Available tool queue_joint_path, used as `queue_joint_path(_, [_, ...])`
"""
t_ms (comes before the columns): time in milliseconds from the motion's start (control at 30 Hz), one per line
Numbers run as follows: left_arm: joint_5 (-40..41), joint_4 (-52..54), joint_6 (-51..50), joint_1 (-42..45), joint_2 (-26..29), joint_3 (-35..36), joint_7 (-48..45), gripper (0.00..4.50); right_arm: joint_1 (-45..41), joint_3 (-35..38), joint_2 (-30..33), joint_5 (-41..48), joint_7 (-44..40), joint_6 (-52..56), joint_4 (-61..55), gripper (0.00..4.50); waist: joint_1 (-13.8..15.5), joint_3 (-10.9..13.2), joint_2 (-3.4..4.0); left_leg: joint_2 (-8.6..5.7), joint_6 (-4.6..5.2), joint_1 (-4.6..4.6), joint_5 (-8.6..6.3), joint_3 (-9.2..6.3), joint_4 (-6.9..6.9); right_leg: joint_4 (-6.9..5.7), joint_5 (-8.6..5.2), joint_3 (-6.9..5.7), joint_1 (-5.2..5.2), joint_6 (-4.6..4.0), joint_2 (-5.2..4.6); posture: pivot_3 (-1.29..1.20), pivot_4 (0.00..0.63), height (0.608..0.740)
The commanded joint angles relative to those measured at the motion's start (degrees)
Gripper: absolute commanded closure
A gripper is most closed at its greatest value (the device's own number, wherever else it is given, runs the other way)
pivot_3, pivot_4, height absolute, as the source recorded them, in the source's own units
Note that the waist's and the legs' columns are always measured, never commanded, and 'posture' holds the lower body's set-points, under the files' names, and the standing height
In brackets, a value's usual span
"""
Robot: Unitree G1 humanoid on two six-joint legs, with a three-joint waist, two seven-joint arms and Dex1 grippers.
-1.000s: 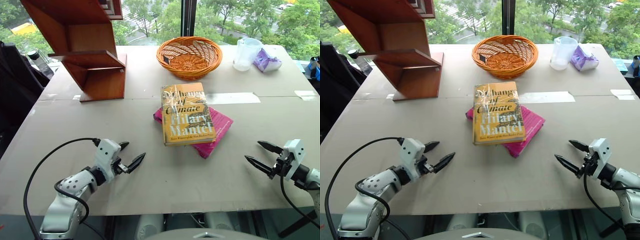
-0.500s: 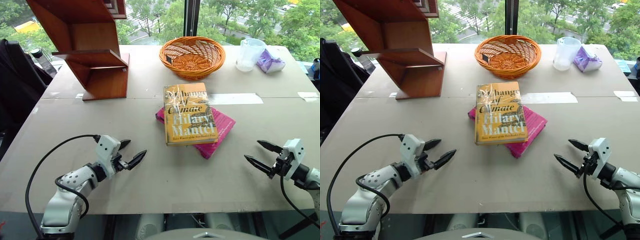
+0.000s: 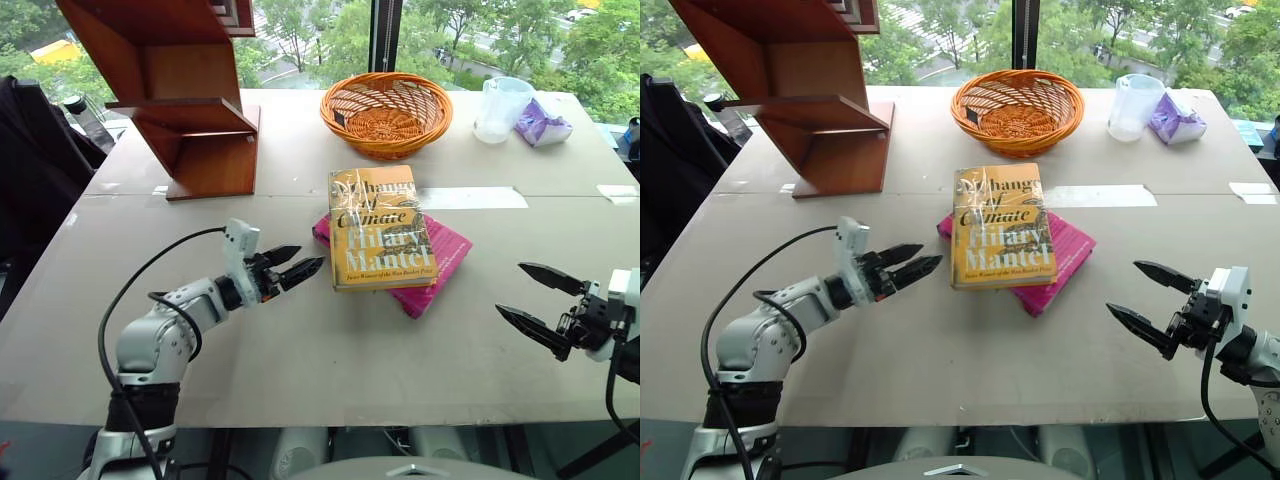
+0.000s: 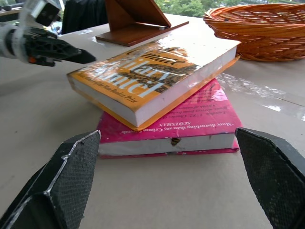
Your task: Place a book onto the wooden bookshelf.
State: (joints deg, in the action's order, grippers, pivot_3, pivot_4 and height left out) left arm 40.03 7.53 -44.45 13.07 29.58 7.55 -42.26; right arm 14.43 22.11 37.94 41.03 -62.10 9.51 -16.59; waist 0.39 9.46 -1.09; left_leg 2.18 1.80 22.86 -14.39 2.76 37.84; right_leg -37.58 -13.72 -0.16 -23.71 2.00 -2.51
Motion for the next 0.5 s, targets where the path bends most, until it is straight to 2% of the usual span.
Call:
queue_joint_path(33, [5.7, -1.1, -10.4, 5.0, 0.3, -1.9, -1.8, 0.09, 1.1, 4.1, -0.2, 6.5, -0.1, 1.6, -6.1, 0.00, 0.0, 0.1, -0.09, 0.00, 0.00, 0.00, 0.00, 0.00, 0.00, 0.00, 0.06, 0.00, 0.00, 0.10, 0.01, 0.00, 0.150, 0.740])
queue_joint_path(233, [7.9, -4.3, -18.0, 10.6, -2.3, -4.8, -2.5, 0.09, 5.3, 6.2, -1.7, 12.6, -0.3, 2.8, -13.0, 0.00, 0.4, 0.1, -0.17, 0.00, 0.00, 0.01, 0.00, -0.08, 0.00, -0.02, 0.09, -0.03, 0.01, 0.16, 0.06, 0.00, 0.150, 0.740])
queue_joint_path(333, [10.9, -7.8, -22.7, 13.5, -5.6, -2.5, -0.6, 0.09, 7.9, 7.0, -0.7, 14.3, -0.8, 4.4, -15.2, 0.00, 0.3, 0.1, -0.21, 0.01, 0.00, 0.02, 0.00, -0.06, 0.01, -0.02, 0.11, 0.00, 0.01, 0.14, 0.05, 0.00, 0.150, 0.740])
queue_joint_path(500, [13.2, -19.7, -31.2, 20.1, -9.4, 1.2, 2.0, 0.09, 10.1, 7.6, -0.1, 14.8, -1.5, 5.3, -16.7, 0.00, 0.4, 0.2, -0.34, -0.03, 0.00, 0.03, 0.00, -0.19, 0.25, -0.08, 0.08, -0.11, 0.11, 0.17, 0.10, 0.00, 0.150, 0.740])
